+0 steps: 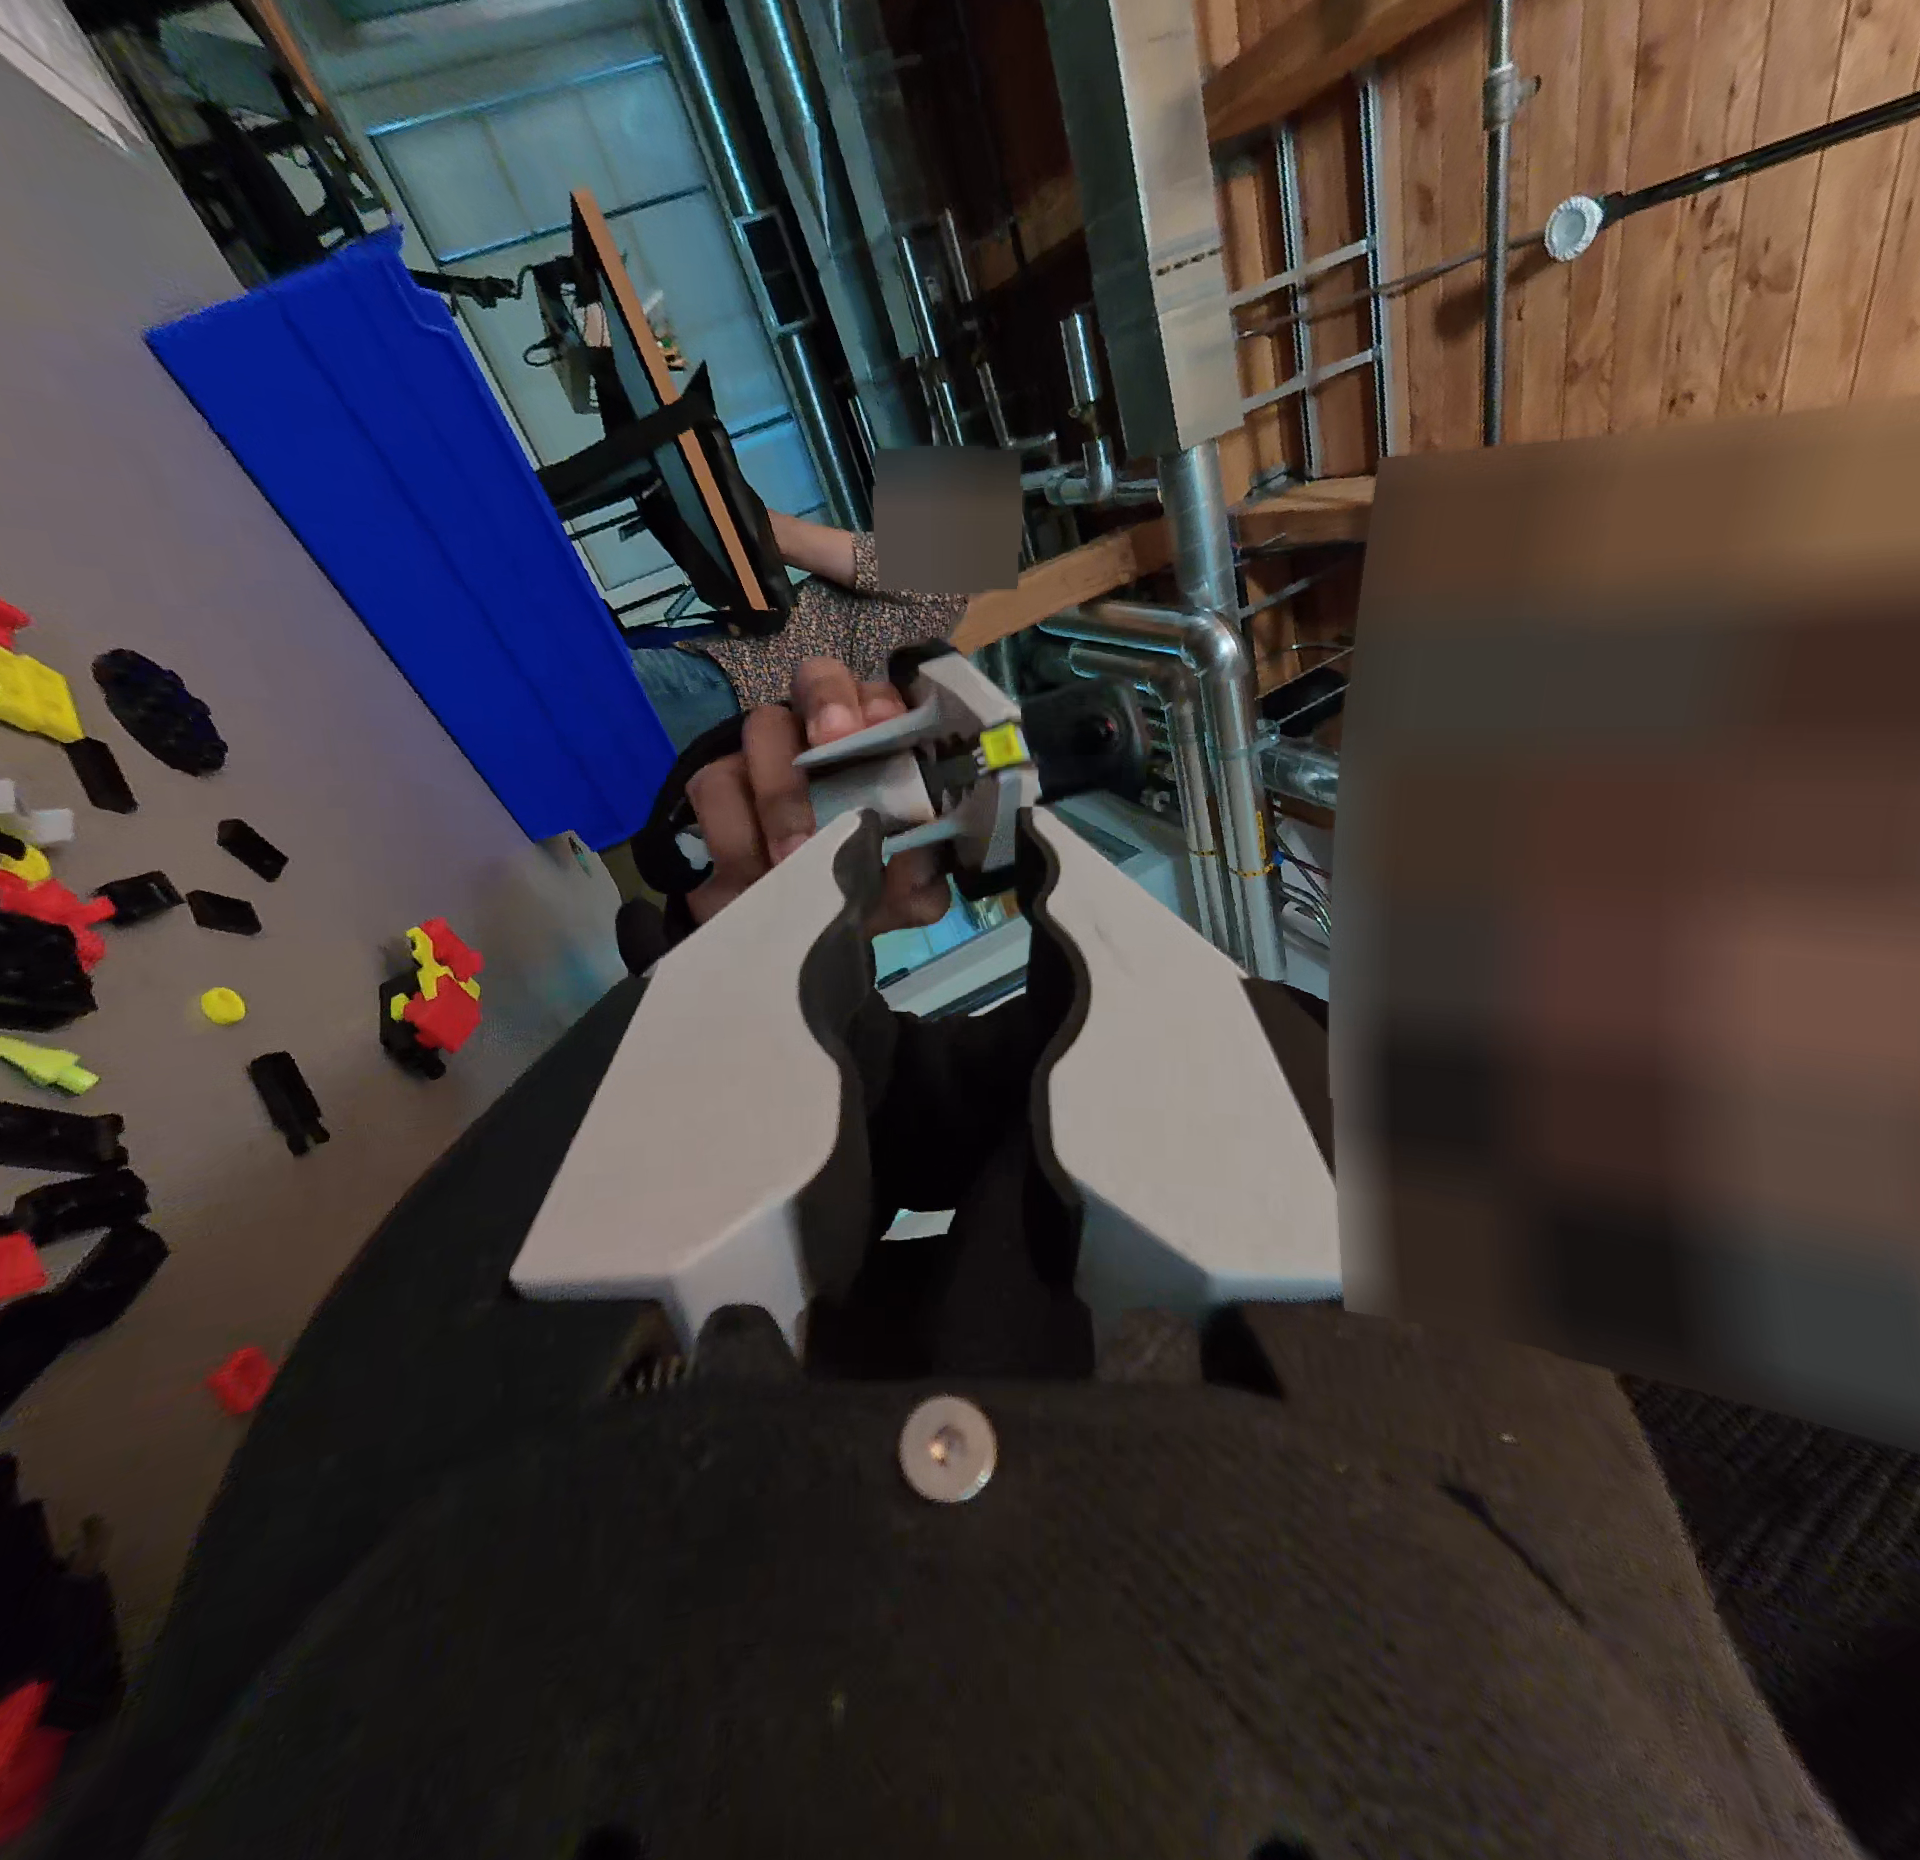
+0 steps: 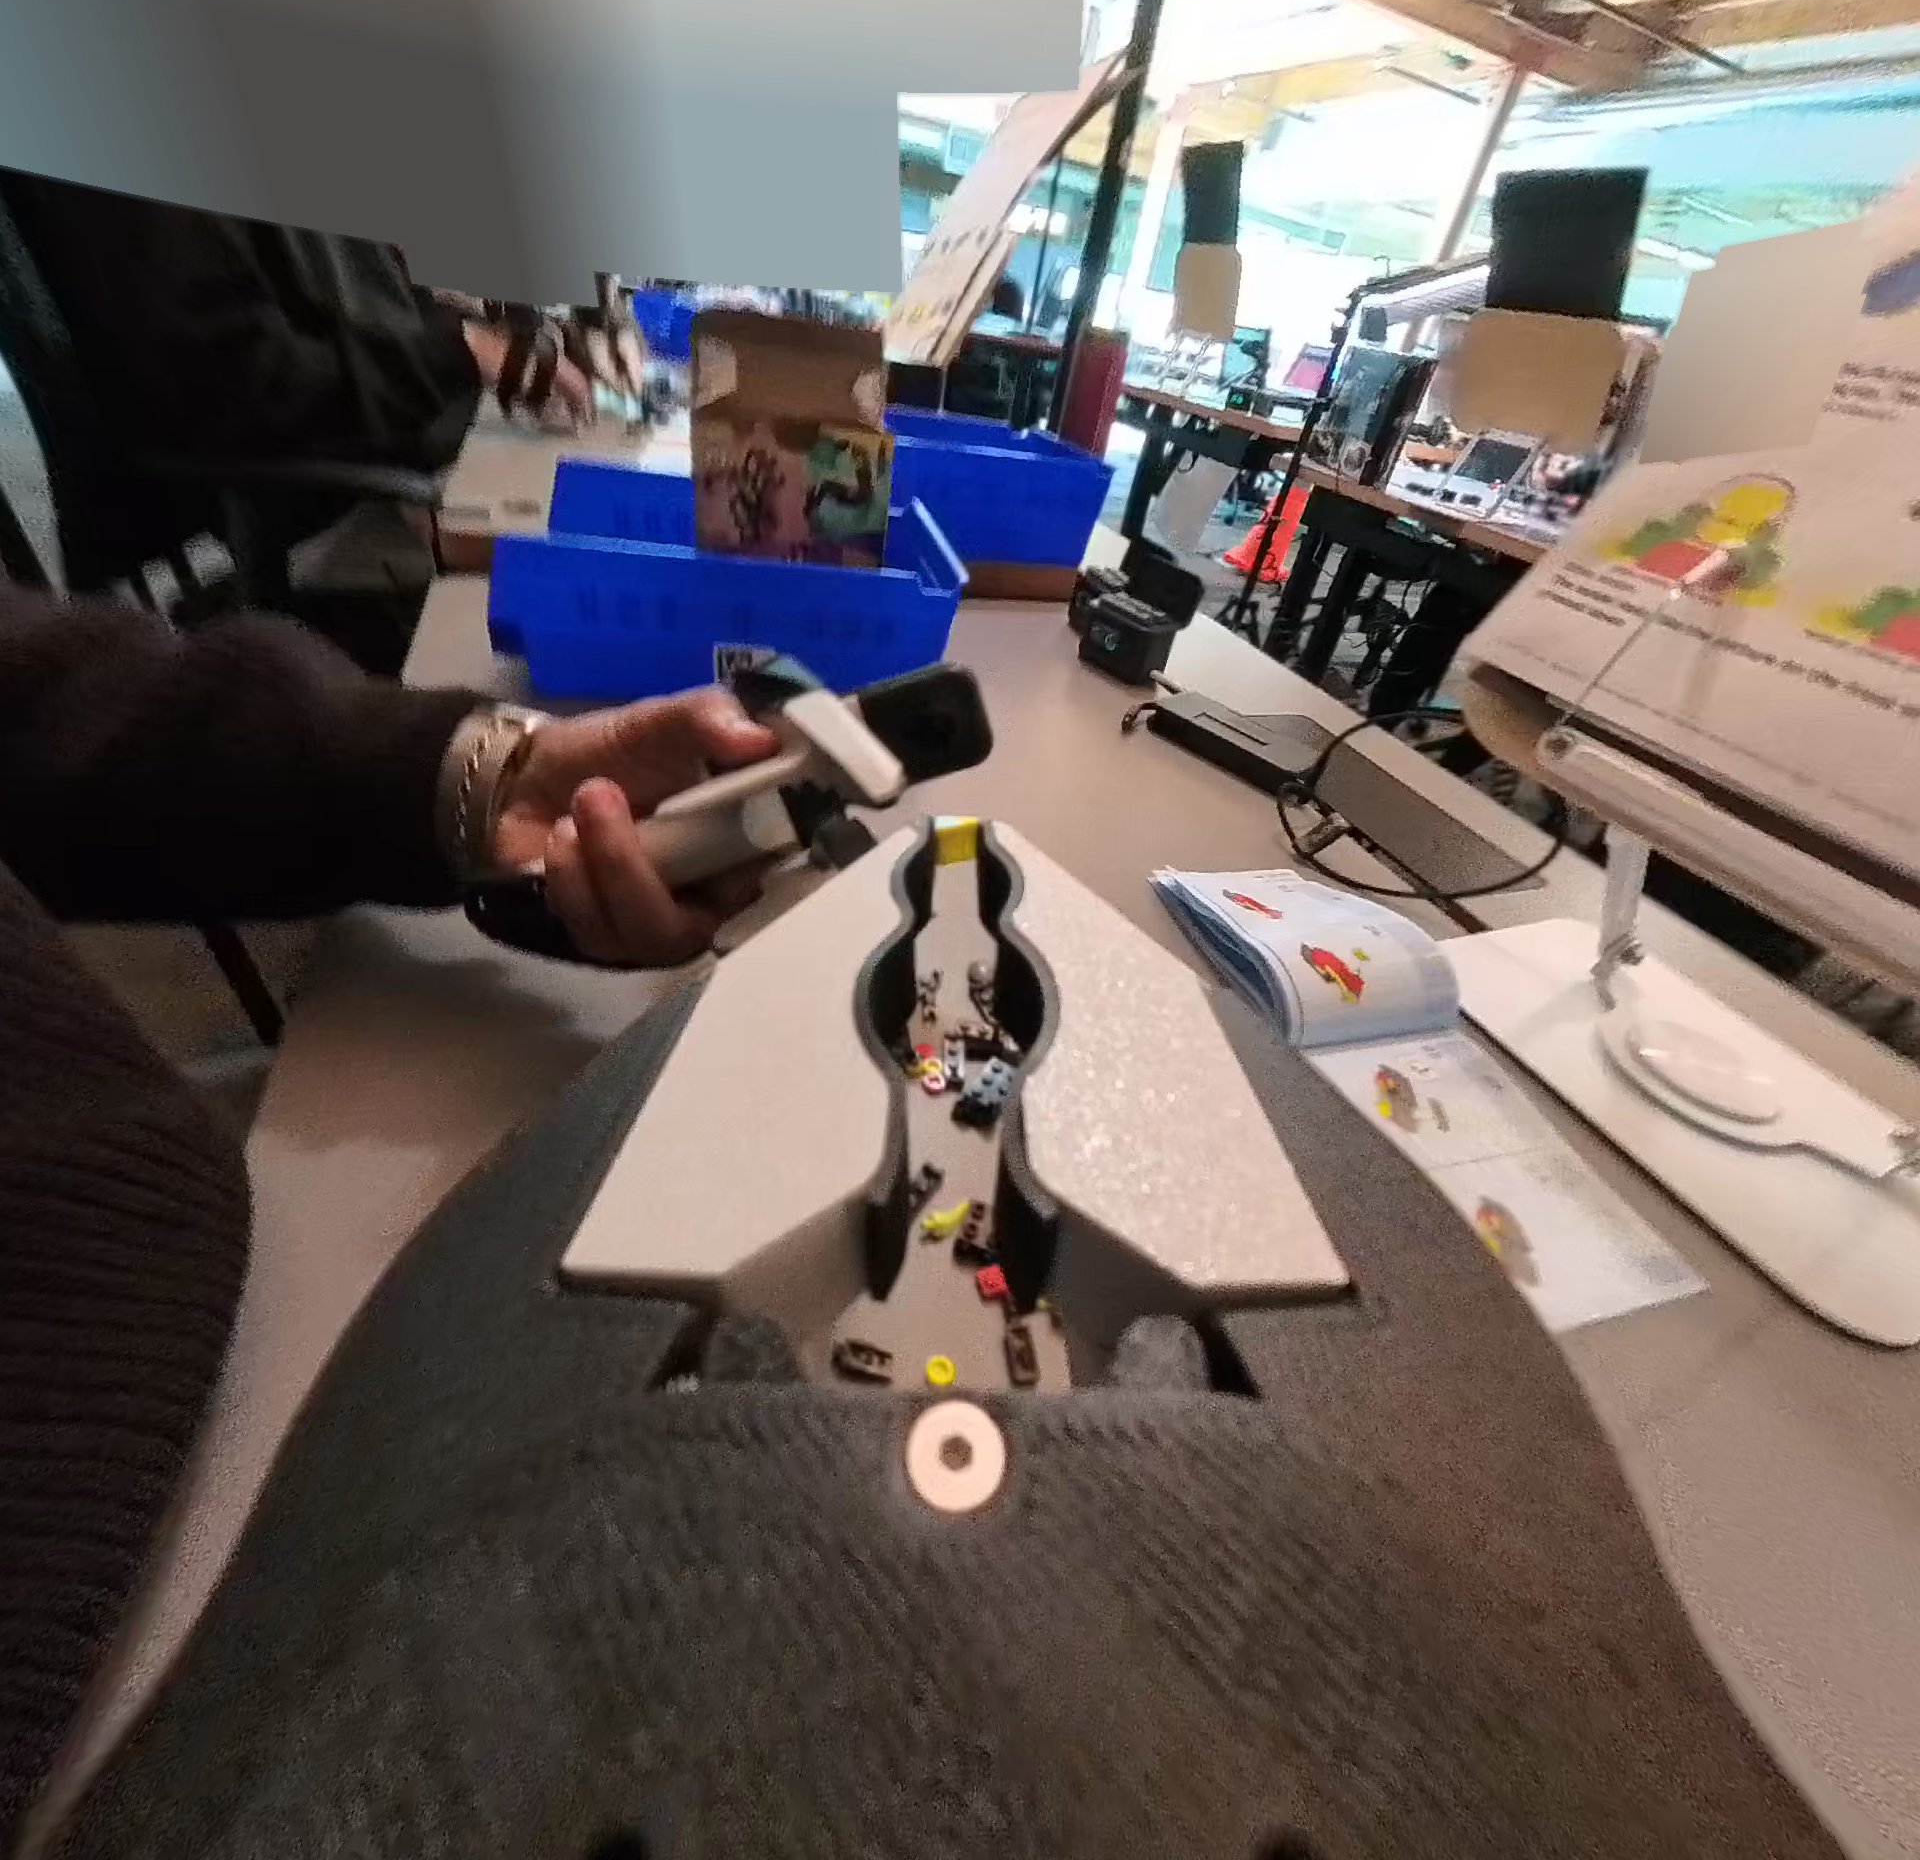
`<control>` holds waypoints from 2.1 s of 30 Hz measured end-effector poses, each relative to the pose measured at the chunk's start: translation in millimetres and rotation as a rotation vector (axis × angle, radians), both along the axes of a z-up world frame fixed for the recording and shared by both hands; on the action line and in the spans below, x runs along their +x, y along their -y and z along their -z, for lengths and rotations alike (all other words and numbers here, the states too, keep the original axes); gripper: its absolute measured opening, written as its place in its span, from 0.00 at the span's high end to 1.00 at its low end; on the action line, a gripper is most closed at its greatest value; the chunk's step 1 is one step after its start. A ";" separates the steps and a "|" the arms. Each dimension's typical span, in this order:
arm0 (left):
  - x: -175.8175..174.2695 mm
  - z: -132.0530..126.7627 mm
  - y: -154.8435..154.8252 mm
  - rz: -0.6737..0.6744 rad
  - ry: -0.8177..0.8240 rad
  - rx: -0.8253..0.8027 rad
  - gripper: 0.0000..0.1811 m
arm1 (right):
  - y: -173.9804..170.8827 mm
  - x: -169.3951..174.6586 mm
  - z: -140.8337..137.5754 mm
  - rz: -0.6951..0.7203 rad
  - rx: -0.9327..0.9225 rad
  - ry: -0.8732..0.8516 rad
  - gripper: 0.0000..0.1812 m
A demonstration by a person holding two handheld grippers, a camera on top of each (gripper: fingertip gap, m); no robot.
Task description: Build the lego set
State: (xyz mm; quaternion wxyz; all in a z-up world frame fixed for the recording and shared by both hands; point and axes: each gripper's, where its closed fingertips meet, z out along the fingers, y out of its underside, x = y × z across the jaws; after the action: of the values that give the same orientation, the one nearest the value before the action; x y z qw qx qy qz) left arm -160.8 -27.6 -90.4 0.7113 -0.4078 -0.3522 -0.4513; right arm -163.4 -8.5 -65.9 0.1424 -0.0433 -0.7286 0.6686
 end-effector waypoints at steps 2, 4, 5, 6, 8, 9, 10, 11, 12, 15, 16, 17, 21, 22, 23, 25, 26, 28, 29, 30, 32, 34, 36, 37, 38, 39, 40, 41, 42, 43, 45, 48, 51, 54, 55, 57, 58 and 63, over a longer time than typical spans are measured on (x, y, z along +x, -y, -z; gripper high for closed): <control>-1.2 0.8 0.1 -0.012 -0.002 -0.007 0.87 | -11.0 -13.0 -5.6 0.025 -0.071 0.084 0.97; -2.2 3.1 -1.0 -0.025 -0.011 -0.029 0.87 | -17.8 -23.0 -2.1 0.057 -0.072 0.109 0.97; -3.9 4.9 -1.6 -0.041 -0.020 -0.046 0.88 | -17.6 -25.1 2.0 0.063 -0.054 0.110 0.97; -7.1 6.6 -1.2 -0.070 -0.031 -0.065 0.88 | -15.7 -25.1 5.4 0.056 -0.046 0.127 0.97; -13.5 8.0 2.0 -0.130 -0.047 -0.090 0.90 | -14.2 -25.6 5.2 0.030 -0.091 0.200 0.97; -15.3 7.4 4.3 -0.145 -0.051 -0.091 0.90 | -16.5 -28.6 4.0 0.029 -0.118 0.233 0.97; -16.8 6.7 6.6 -0.156 -0.051 -0.088 0.90 | -20.5 -33.5 3.4 0.039 -0.136 0.255 0.97; -18.3 6.1 8.6 -0.165 -0.048 -0.083 0.90 | -25.0 -39.1 4.1 0.058 -0.142 0.263 0.97; -19.8 5.8 10.3 -0.174 -0.044 -0.077 0.90 | -28.8 -43.8 5.8 0.076 -0.138 0.264 0.97; -21.7 5.3 11.7 -0.180 -0.032 -0.061 0.90 | -31.9 -48.5 8.2 0.087 -0.139 0.274 0.97; -21.3 5.5 11.1 -0.176 -0.030 -0.060 0.90 | -31.1 -48.0 8.8 0.084 -0.139 0.277 0.97; -20.7 5.5 10.2 -0.172 -0.031 -0.061 0.90 | -30.3 -47.7 9.8 0.083 -0.133 0.275 0.97; -18.4 7.5 5.3 -0.162 -0.048 -0.088 0.89 | -28.2 -48.1 13.6 0.087 -0.112 0.266 0.97; -17.9 8.2 4.2 -0.161 -0.055 -0.098 0.89 | -28.3 -48.6 13.7 0.085 -0.117 0.272 0.97; -17.4 9.1 3.2 -0.160 -0.062 -0.109 0.89 | -28.6 -49.5 13.6 0.085 -0.124 0.281 0.97; -16.2 10.4 1.2 -0.158 -0.075 -0.129 0.88 | -29.7 -51.2 13.4 0.084 -0.140 0.302 0.97; -15.8 10.9 0.5 -0.158 -0.080 -0.136 0.88 | -30.3 -52.0 13.2 0.082 -0.148 0.313 0.97; -14.9 11.8 -0.8 -0.155 -0.085 -0.145 0.88 | -31.3 -53.2 12.3 0.077 -0.168 0.337 0.97; -14.6 12.0 -1.3 -0.153 -0.086 -0.147 0.88 | -31.7 -53.4 11.9 0.073 -0.178 0.349 0.97; -14.4 12.1 -1.7 -0.152 -0.086 -0.148 0.88 | -32.2 -53.9 11.2 0.069 -0.189 0.360 0.97; -14.3 12.3 -2.1 -0.153 -0.088 -0.150 0.88 | -33.1 -54.8 10.3 0.061 -0.211 0.389 0.97; -14.2 12.6 -2.4 -0.156 -0.092 -0.155 0.88 | -34.1 -55.8 9.3 0.052 -0.237 0.421 0.97; -14.0 13.1 -2.8 -0.157 -0.098 -0.163 0.88 | -34.5 -56.4 8.9 0.043 -0.255 0.447 0.97; -14.1 13.3 -2.9 -0.160 -0.101 -0.168 0.88 | -34.4 -56.4 9.1 0.040 -0.260 0.455 0.97; -14.2 13.5 -3.1 -0.163 -0.104 -0.172 0.88 | -34.1 -56.3 9.1 0.037 -0.261 0.458 0.97; -14.2 13.6 -3.2 -0.165 -0.109 -0.177 0.88 | -33.5 -55.6 9.2 0.033 -0.260 0.460 0.97; -14.3 13.9 -3.2 -0.170 -0.115 -0.183 0.88 | -32.6 -54.6 9.3 0.026 -0.259 0.462 0.97; -14.3 14.0 -3.4 -0.174 -0.121 -0.190 0.88 | -31.7 -53.2 9.0 0.017 -0.260 0.465 0.97; -14.4 14.1 -3.5 -0.178 -0.129 -0.198 0.88 | -30.6 -51.7 8.6 0.006 -0.263 0.470 0.97; -14.4 14.3 -3.8 -0.184 -0.138 -0.206 0.89 | -29.6 -50.2 8.3 -0.005 -0.266 0.477 0.97; -13.8 15.3 -4.8 -0.188 -0.154 -0.227 0.89 | -27.9 -47.7 7.7 -0.022 -0.267 0.479 0.97; -12.8 16.4 -6.4 -0.184 -0.161 -0.237 0.89 | -25.8 -45.1 7.6 -0.035 -0.260 0.473 0.97; -12.7 15.2 -6.2 -0.180 -0.152 -0.223 0.89 | -24.4 -43.8 8.0 -0.034 -0.249 0.459 0.97; -13.0 14.8 -5.8 -0.181 -0.149 -0.219 0.89 | -22.5 -43.5 11.1 -0.021 -0.220 0.437 0.97; -13.0 15.0 -5.9 -0.181 -0.149 -0.219 0.89 | -21.7 -43.1 12.1 -0.019 -0.211 0.431 0.97; -12.8 15.1 -6.1 -0.179 -0.148 -0.219 0.89 | -20.2 -42.6 13.9 -0.015 -0.195 0.420 0.97; -12.7 15.1 -6.3 -0.177 -0.147 -0.219 0.89 | -19.7 -42.5 14.5 -0.012 -0.190 0.416 0.97; -12.5 15.8 -7.1 -0.174 -0.145 -0.220 0.89 | -18.8 -43.3 16.6 -0.005 -0.178 0.408 0.97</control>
State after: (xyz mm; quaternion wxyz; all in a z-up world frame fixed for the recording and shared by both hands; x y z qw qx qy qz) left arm -173.3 -20.4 -106.2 0.7223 -0.4829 -0.3811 -0.3161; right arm -206.8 10.3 -82.5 -0.0138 -0.1882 -0.6806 0.7079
